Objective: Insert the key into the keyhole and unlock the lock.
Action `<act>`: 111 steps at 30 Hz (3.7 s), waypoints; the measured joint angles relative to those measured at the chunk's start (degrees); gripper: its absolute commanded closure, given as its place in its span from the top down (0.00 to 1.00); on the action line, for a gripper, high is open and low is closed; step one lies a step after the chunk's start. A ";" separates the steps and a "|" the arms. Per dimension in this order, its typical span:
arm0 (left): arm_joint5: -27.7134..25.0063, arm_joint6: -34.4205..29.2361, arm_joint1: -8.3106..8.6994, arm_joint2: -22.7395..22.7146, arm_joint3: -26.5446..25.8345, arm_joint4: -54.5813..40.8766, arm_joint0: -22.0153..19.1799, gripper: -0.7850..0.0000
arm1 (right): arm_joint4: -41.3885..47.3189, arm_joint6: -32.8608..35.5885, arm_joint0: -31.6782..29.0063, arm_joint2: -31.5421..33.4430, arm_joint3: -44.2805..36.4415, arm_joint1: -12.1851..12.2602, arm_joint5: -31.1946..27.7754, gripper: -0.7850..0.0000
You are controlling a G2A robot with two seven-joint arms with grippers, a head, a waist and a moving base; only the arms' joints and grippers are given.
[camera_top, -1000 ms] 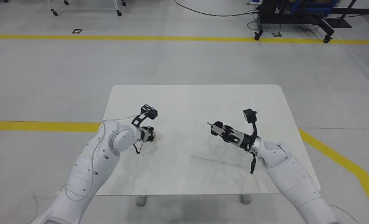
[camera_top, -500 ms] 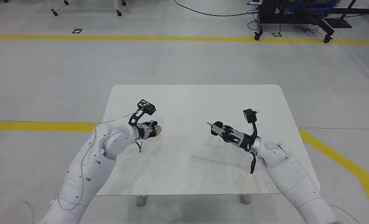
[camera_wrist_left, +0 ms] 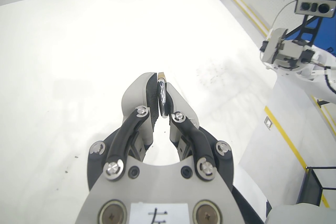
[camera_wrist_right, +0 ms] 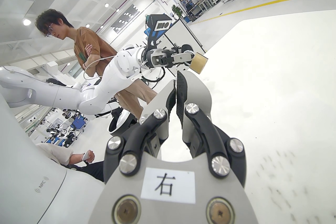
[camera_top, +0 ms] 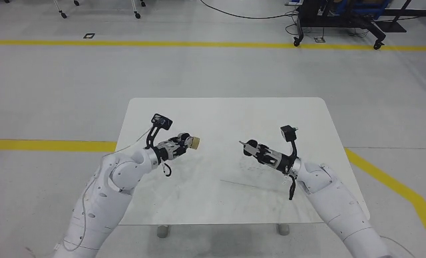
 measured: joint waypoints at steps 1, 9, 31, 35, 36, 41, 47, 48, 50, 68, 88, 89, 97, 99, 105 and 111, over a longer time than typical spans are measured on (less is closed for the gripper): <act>-0.50 0.85 -0.09 0.03 0.13 -1.53 0.28 0.00 | 0.33 -0.57 -0.14 -0.08 -0.35 -0.08 0.41 0.00; -8.07 -3.45 -1.06 2.76 5.07 -19.50 -2.43 0.00 | -0.23 -10.25 2.78 -3.91 1.43 -2.50 4.06 0.00; -16.17 -11.53 -1.38 6.69 10.07 -27.52 -8.30 0.00 | 1.03 -20.50 11.64 -14.89 13.74 -9.94 -0.16 0.00; -15.00 -10.42 -1.31 6.63 9.89 -26.24 -8.27 0.00 | 2.78 -16.94 11.59 -15.31 12.94 -10.04 -0.15 0.00; -14.64 -10.15 -1.30 6.63 9.80 -25.92 -8.23 0.00 | 2.96 -15.98 11.48 -15.25 12.64 -9.98 -0.14 0.00; -12.63 -8.61 -1.24 6.40 9.57 -24.84 -8.08 0.00 | 4.21 -13.25 10.33 -14.50 10.87 -9.67 -0.14 0.00; -11.11 -7.07 -1.02 5.33 9.08 -25.35 -7.52 0.00 | 4.18 -10.78 9.08 -13.44 9.40 -9.26 -0.15 0.00; -10.98 -7.22 -0.94 5.11 8.88 -25.33 -7.40 0.00 | 4.25 -10.25 8.98 -13.26 9.12 -9.20 -0.15 0.00; -10.45 -7.46 -0.74 4.65 8.44 -24.11 -7.34 0.00 | 3.68 -8.87 9.06 -13.01 8.70 -9.02 -0.15 0.00; 9.82 -10.65 -0.74 4.67 5.20 -22.77 -5.90 0.00 | 15.06 -4.48 4.87 -13.27 4.17 -8.45 -0.18 0.00; 24.81 -16.36 -4.11 7.90 19.02 -53.52 -13.26 0.00 | 3.17 -8.14 -1.07 -5.73 -0.85 -6.29 1.19 0.00; 24.81 -16.36 -4.11 7.89 19.02 -53.53 -13.26 0.00 | 3.32 -8.14 -1.07 -5.72 -0.85 -6.29 1.18 0.00; 35.84 -15.93 -4.67 7.69 21.61 -61.21 -12.50 0.00 | -13.82 -16.46 -0.60 -0.43 -5.46 -5.77 2.20 0.00; 41.26 -16.69 -4.98 8.30 22.79 -62.80 -14.53 0.00 | -29.01 -18.91 -1.06 2.18 -9.08 -5.18 2.61 0.00; 50.10 -19.06 -6.67 11.29 26.41 -67.35 -21.25 0.00 | -69.42 -23.99 -6.97 9.14 -26.26 -2.78 7.20 0.00; 49.58 -18.87 -7.14 12.47 26.90 -67.36 -22.30 0.00 | -78.83 -24.99 -8.76 10.46 -29.29 -2.43 9.57 0.00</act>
